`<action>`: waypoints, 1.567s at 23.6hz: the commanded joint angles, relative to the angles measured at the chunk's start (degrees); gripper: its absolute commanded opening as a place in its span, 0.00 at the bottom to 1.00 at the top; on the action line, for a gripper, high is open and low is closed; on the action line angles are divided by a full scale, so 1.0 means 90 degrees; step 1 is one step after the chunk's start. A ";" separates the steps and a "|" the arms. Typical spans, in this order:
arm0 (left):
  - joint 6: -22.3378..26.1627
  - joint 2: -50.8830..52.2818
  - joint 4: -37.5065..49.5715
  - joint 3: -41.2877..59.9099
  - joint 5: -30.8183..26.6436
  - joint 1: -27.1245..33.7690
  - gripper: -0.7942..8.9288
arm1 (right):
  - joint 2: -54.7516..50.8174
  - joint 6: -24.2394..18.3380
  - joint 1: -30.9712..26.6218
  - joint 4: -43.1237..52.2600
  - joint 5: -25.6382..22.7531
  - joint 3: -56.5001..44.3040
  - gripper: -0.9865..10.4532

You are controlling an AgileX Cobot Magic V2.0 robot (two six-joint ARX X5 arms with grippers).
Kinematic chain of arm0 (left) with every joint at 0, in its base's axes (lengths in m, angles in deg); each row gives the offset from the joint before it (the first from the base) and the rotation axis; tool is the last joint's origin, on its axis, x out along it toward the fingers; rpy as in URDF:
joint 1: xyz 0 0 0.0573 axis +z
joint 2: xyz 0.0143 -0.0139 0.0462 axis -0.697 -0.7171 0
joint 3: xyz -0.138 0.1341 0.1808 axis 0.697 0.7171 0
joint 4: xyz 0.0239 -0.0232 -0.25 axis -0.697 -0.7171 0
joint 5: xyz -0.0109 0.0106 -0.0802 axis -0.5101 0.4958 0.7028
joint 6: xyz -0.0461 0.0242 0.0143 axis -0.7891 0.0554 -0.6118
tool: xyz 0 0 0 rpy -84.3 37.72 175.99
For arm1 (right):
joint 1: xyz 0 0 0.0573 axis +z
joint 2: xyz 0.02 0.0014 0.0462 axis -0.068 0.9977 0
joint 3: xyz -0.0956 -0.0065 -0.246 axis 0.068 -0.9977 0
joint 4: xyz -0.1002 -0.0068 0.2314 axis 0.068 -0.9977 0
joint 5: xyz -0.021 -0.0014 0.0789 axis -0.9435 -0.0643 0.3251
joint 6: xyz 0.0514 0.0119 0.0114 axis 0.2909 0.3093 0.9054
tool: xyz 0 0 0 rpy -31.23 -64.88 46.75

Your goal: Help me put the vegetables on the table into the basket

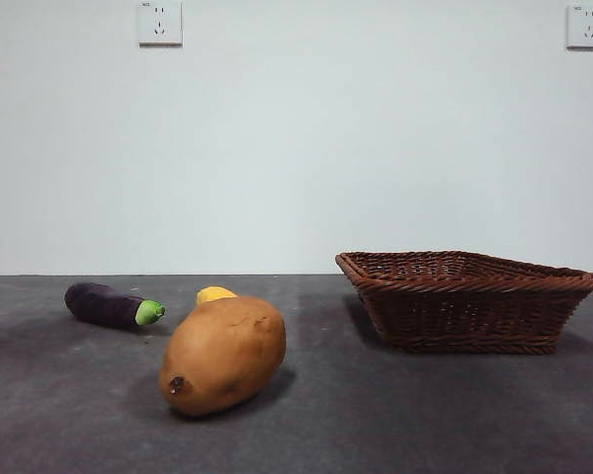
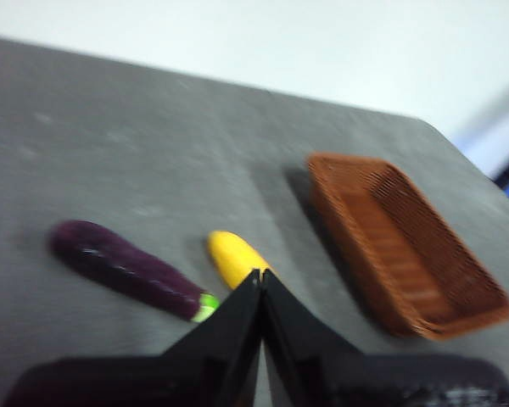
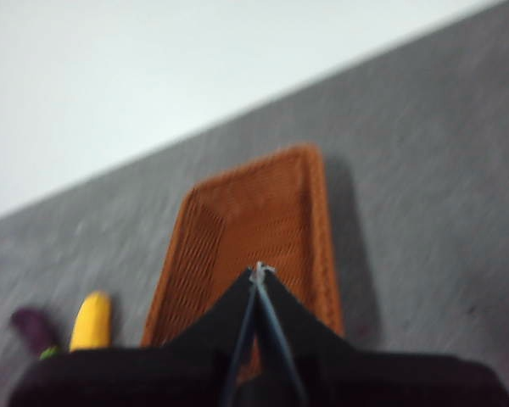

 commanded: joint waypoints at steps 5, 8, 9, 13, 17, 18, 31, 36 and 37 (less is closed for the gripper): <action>-0.0041 -0.1290 -0.0073 -0.0843 0.1591 0.0007 0.08 | 0.1634 0.0032 -0.0002 -0.0860 0.0374 0.1343 0.09; -0.0058 -0.1698 -0.0100 -0.1061 0.1824 -0.0036 0.08 | 0.2147 0.0032 -0.0002 -0.1139 0.0374 0.1807 0.09; -0.0153 -0.1831 -0.0109 -0.1115 0.1829 -0.0068 0.08 | 0.2317 0.0032 -0.0002 -0.1226 0.0376 0.1960 0.09; -0.0444 -0.2225 -0.0287 -0.1163 0.2108 -0.0185 0.08 | 0.2994 -0.0401 -0.0002 -0.1333 0.1316 0.2582 0.09; -0.0457 -0.2501 -0.0406 -0.1163 0.2329 -0.0357 0.08 | 0.4095 -0.1117 0.0010 -0.2344 0.1593 0.3655 0.09; -0.0437 -0.2535 -0.0454 -0.1163 0.2312 -0.0393 0.08 | 0.4371 -0.1270 0.0010 -0.2650 0.1591 0.3905 0.09; 0.0357 -0.2584 -0.1353 -0.1163 0.1851 -0.0517 0.08 | 0.7851 -0.2142 0.0537 -0.3764 0.0675 0.5848 0.69; 0.0750 -0.2584 -0.1824 -0.1163 0.1569 -0.0517 0.08 | 0.8590 -0.2244 0.0678 -0.3602 -0.0185 0.6200 0.69; 0.0748 -0.2584 -0.1829 -0.1163 0.1542 -0.0517 0.08 | 0.8692 -0.2249 0.0675 -0.3524 -0.0209 0.6227 0.69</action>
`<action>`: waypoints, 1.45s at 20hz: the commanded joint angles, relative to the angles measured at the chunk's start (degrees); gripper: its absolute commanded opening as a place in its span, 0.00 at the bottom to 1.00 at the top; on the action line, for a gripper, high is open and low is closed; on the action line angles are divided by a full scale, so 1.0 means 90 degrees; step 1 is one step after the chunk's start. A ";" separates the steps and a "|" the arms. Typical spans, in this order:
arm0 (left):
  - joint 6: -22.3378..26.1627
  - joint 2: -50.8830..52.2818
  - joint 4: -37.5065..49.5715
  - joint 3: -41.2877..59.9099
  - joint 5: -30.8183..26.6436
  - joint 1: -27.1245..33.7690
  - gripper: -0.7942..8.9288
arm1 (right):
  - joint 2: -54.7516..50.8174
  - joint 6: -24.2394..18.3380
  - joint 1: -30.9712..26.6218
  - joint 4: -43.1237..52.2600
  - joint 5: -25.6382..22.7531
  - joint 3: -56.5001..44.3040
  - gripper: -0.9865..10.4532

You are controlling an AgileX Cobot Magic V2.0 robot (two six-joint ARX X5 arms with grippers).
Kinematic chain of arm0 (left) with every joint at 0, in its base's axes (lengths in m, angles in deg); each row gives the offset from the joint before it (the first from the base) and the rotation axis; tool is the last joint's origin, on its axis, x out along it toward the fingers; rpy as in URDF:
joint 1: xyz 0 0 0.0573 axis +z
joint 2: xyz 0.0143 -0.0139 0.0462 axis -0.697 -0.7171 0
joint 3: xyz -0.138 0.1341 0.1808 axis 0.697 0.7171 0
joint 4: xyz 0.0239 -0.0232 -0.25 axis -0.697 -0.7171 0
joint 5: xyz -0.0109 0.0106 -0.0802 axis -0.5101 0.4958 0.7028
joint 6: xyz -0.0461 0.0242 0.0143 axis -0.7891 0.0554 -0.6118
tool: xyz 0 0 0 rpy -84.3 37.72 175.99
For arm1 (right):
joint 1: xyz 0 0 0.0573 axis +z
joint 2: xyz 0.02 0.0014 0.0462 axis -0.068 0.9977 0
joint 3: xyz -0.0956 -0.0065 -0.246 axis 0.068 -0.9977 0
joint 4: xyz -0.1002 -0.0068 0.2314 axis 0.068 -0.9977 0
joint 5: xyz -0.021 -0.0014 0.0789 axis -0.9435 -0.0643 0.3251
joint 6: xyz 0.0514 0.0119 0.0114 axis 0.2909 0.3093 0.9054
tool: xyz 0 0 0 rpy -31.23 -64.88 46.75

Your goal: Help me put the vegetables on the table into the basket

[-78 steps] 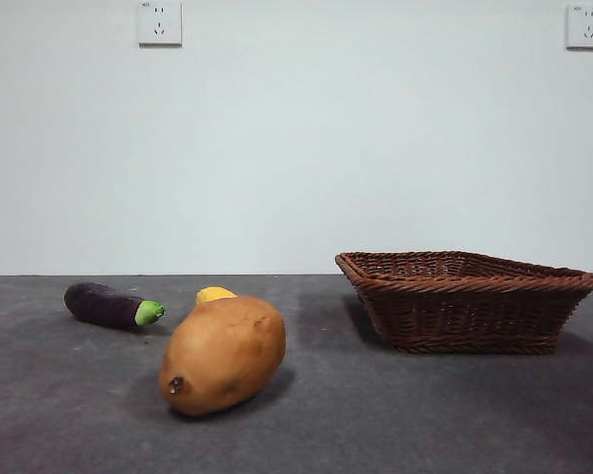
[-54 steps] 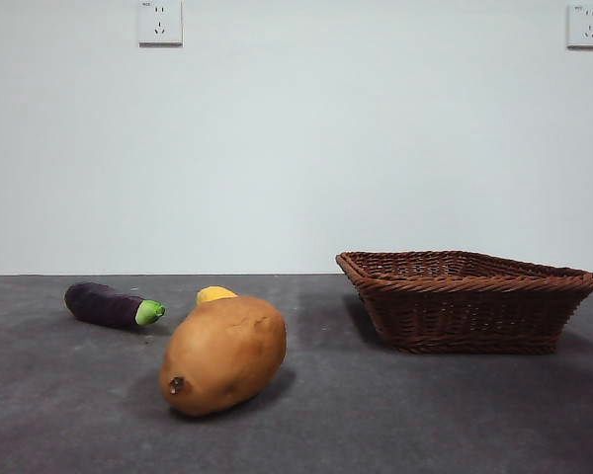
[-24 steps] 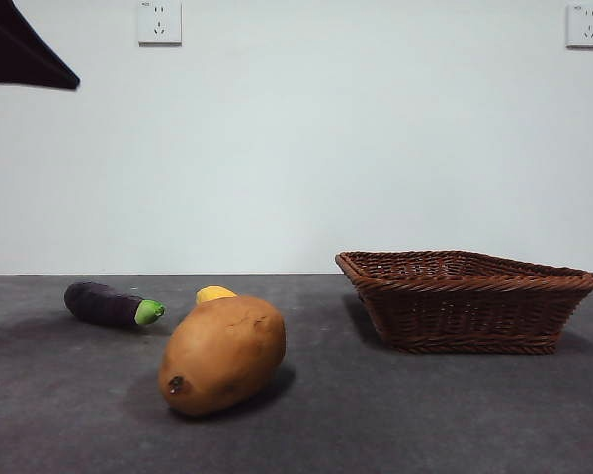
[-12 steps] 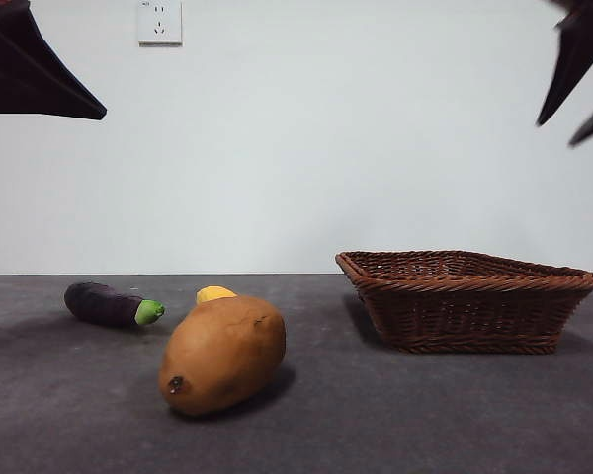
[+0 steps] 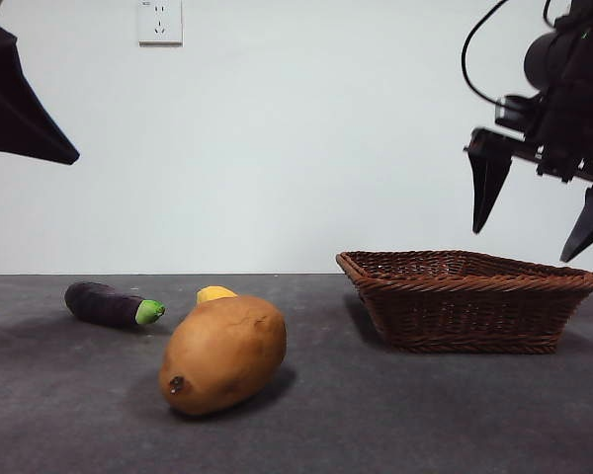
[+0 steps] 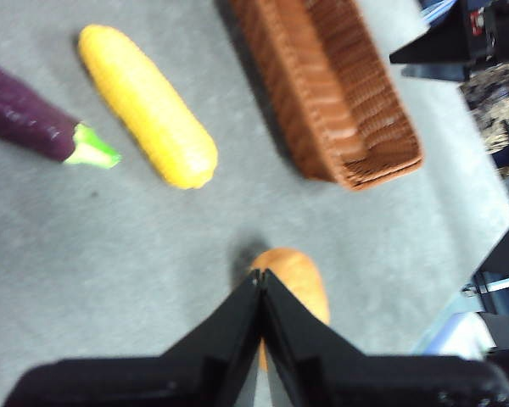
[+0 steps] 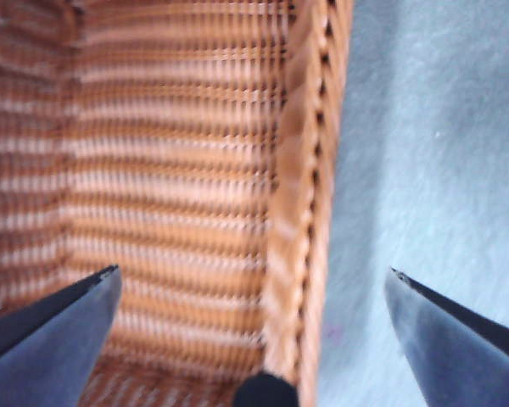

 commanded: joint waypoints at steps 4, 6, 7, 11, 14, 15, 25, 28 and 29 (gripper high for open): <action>0.0180 -0.0017 0.0027 0.0005 -0.0078 -0.0017 0.08 | 0.0724 -0.0189 0.0002 0.0311 -0.0051 0.0423 0.65; 0.0172 -0.0017 0.0027 0.0005 -0.0185 -0.0017 0.08 | 0.0925 -0.0204 0.0015 0.0355 -0.0049 0.0554 0.49; 0.0170 -0.0017 0.0024 0.0005 -0.0182 -0.0017 0.08 | 0.1005 -0.0204 0.0019 0.0316 -0.0046 0.0595 0.44; 0.0170 -0.0017 0.0019 0.0005 -0.0182 -0.0017 0.08 | 0.1098 -0.0209 0.0032 0.0284 0.0070 0.0595 0.17; 0.0170 -0.0017 0.0022 0.0005 -0.0182 -0.0017 0.08 | 0.1168 -0.0236 0.0029 0.0121 0.0155 0.0593 0.11; 0.0168 -0.0017 0.0019 0.0005 -0.0182 -0.0017 0.08 | 0.1200 -0.0236 0.0029 0.0078 0.0187 0.0593 0.12; -0.0104 -0.0019 -0.0036 -0.0126 -0.0187 -0.0036 0.08 | 0.1319 -0.0333 -0.0146 -0.0474 0.0500 0.0690 0.08; -0.0185 -0.0182 -0.0792 -0.0724 -0.0916 -0.0226 0.08 | 0.0663 -0.0335 -0.0408 -0.0639 0.0872 0.0690 0.08; -0.0170 -0.0311 -0.1044 -0.0957 -0.1129 -0.0311 0.08 | 0.0413 -0.0352 -0.0486 -0.0712 0.0940 0.0690 0.08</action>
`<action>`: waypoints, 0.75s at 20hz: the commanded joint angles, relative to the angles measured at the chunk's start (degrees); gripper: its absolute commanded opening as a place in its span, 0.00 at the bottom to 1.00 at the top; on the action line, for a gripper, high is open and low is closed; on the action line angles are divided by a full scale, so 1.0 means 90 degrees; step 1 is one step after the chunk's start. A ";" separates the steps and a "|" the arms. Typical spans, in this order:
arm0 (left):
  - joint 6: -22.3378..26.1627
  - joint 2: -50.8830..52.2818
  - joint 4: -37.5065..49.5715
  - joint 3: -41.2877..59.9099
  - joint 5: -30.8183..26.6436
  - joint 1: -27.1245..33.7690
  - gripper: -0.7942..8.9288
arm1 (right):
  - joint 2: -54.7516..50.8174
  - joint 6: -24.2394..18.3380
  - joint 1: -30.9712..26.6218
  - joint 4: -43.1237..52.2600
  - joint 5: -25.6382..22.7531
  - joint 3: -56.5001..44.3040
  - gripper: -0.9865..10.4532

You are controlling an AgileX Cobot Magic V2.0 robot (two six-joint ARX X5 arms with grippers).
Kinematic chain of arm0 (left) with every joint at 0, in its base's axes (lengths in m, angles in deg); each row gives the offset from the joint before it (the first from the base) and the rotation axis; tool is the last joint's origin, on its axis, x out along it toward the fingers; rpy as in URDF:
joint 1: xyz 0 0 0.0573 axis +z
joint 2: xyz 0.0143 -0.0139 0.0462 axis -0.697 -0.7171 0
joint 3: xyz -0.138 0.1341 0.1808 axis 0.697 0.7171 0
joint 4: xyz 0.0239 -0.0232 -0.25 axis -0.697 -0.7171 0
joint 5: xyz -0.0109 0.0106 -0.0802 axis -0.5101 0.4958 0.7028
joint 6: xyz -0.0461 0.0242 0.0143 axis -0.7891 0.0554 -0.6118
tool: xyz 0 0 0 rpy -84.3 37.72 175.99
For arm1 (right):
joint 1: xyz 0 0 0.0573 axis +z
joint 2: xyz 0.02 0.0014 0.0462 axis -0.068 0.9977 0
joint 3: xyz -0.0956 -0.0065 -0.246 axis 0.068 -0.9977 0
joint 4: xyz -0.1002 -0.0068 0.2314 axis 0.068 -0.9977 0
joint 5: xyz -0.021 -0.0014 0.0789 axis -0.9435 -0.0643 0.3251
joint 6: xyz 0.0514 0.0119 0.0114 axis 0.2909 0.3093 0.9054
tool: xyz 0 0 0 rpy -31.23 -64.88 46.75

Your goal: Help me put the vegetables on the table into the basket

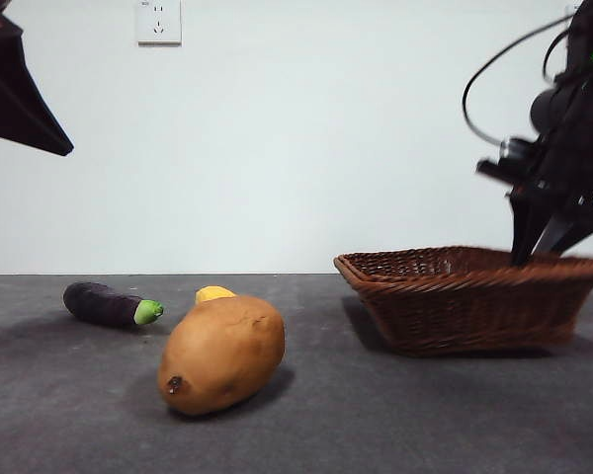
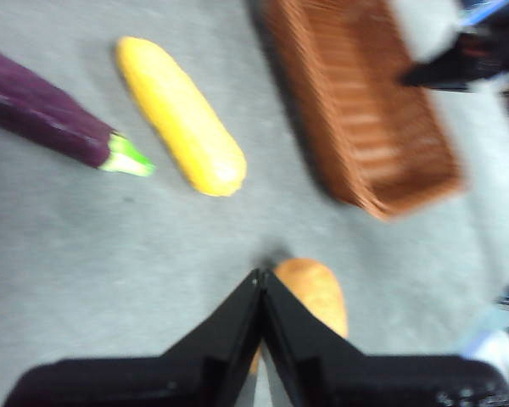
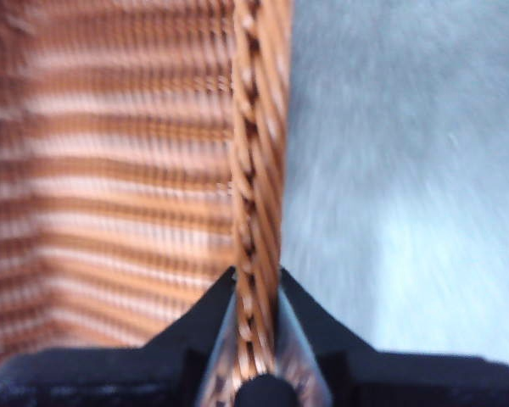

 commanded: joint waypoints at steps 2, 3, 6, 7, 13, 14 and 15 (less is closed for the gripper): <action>0.0000 -0.0529 -0.0595 -0.0656 -0.0340 -0.0299 0.08 | -0.0894 -0.0155 -0.0170 -0.0238 0.0129 -0.0029 0.08; -0.0002 -0.0748 -0.0726 -0.0882 -0.0425 -0.0440 0.08 | -0.1141 -0.0250 -0.0189 -0.0376 0.0138 -0.0029 0.08; -0.0012 -0.1571 -0.1277 -0.1634 -0.0947 -0.0908 0.24 | -0.1792 -0.0291 -0.0194 -0.0702 0.0117 -0.0029 0.08; -0.0027 -0.1853 -0.1421 -0.1877 -0.1127 -0.1044 0.34 | -0.1979 -0.0306 -0.0192 -0.0770 0.0119 -0.0029 0.08; -0.0070 -0.3259 -0.1617 -0.3206 -0.1911 -0.1632 0.90 | -0.2511 -0.0386 -0.0192 -0.1129 0.0119 -0.0032 0.08; -0.0092 -0.3480 -0.1610 -0.3434 -0.1914 -0.1676 0.89 | -0.2514 -0.0403 -0.0192 -0.1173 0.0117 -0.0032 0.08; -0.0223 -0.3721 -0.1603 -0.3667 -0.1979 -0.1710 0.89 | -0.2514 -0.0403 -0.0187 -0.1195 0.0119 -0.0032 0.08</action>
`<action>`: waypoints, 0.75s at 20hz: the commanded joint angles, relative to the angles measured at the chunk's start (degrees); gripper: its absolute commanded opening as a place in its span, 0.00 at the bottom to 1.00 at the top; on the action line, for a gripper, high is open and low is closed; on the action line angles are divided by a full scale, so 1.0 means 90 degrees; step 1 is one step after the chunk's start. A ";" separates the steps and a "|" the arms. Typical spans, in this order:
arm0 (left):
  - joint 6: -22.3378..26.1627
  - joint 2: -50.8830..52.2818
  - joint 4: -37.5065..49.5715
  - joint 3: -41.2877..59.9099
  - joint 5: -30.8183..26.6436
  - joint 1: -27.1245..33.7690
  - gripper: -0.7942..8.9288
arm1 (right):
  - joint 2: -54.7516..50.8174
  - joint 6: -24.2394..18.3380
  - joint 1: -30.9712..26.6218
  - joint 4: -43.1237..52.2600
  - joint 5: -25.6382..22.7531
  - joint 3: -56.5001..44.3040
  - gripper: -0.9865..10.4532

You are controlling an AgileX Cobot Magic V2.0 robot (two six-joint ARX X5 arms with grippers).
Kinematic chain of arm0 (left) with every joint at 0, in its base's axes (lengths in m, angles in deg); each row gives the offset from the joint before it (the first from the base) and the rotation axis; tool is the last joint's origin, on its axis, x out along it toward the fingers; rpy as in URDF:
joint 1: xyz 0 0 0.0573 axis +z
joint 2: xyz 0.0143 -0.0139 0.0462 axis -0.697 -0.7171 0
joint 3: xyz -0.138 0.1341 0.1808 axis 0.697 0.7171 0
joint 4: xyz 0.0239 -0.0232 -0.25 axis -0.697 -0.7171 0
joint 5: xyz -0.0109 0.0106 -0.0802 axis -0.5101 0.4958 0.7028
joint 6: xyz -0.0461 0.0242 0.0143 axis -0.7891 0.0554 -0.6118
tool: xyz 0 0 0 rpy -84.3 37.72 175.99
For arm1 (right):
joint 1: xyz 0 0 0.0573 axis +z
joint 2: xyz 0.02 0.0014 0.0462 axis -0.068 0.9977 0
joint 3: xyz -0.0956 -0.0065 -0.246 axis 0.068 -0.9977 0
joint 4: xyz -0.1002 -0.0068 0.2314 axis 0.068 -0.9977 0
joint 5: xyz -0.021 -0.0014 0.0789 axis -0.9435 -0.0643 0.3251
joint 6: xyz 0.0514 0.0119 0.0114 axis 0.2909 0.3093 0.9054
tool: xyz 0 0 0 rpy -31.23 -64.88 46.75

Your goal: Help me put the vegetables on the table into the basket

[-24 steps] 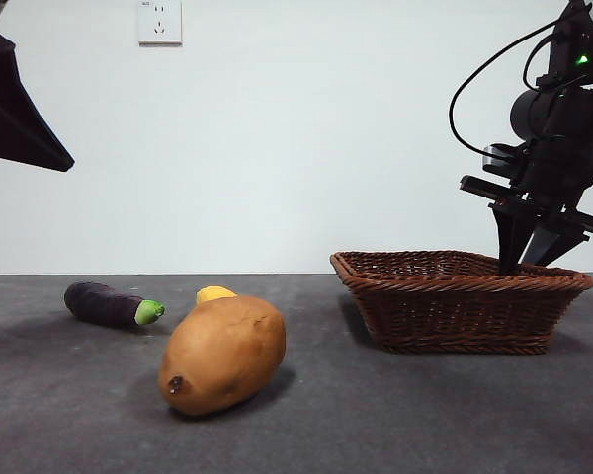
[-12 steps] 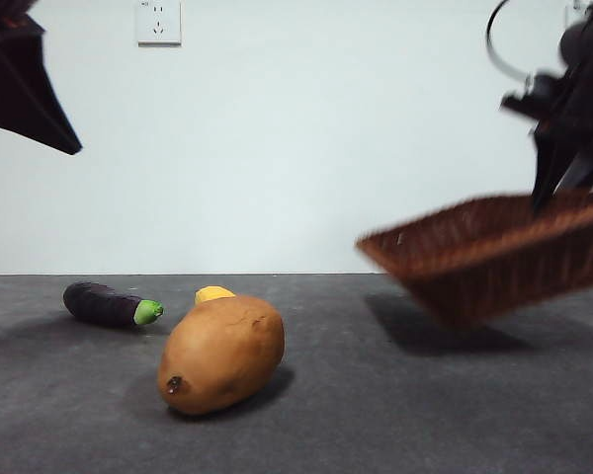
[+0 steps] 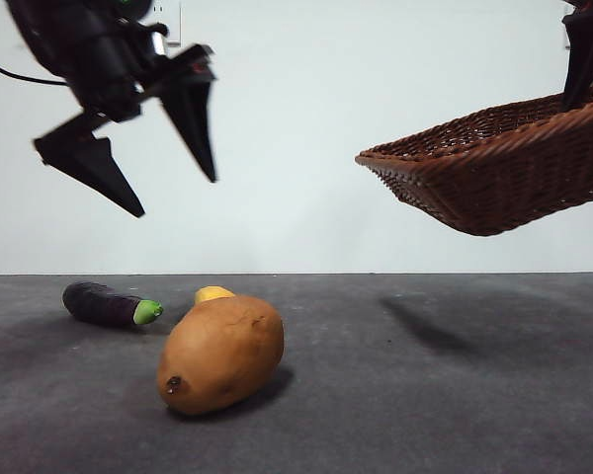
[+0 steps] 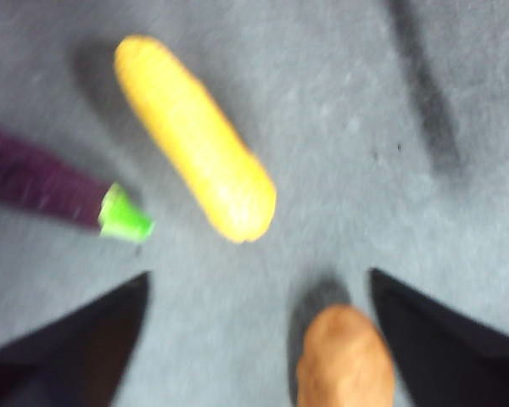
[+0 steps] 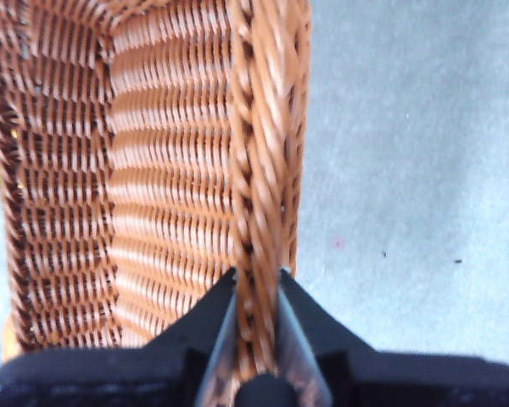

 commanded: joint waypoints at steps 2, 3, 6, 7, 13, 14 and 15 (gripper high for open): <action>-0.0257 -0.0792 -0.0053 -0.0721 -0.0223 -0.0129 0.89 | -0.0056 -0.0044 0.0005 0.0024 0.0107 -0.0032 0.08; -0.0282 -0.1064 -0.0175 -0.1008 -0.0233 -0.0153 0.89 | -0.0056 -0.0046 0.0005 0.0015 0.0107 -0.0032 0.08; -0.0406 -0.1785 -0.0362 -0.1717 -0.0299 -0.0182 0.89 | -0.0058 -0.0066 0.0005 -0.0063 0.0117 -0.0032 0.08; -0.0403 -0.1965 -0.0401 -0.1889 -0.0301 -0.0189 0.89 | -0.0058 -0.0063 0.0005 -0.0066 0.0121 -0.0032 0.08; -0.0474 -0.2620 -0.0260 -0.1955 -0.0510 -0.0194 0.88 | -0.0056 -0.0063 0.0005 -0.0066 0.0119 -0.0032 0.08; -0.0476 -0.2674 -0.0211 -0.1955 -0.0515 -0.0209 0.87 | -0.0056 -0.0063 0.0005 -0.0061 0.0119 -0.0032 0.08; -0.0478 -0.2722 -0.0158 -0.1955 -0.0512 -0.0223 0.77 | -0.0056 -0.0063 0.0005 -0.0063 0.0119 -0.0032 0.08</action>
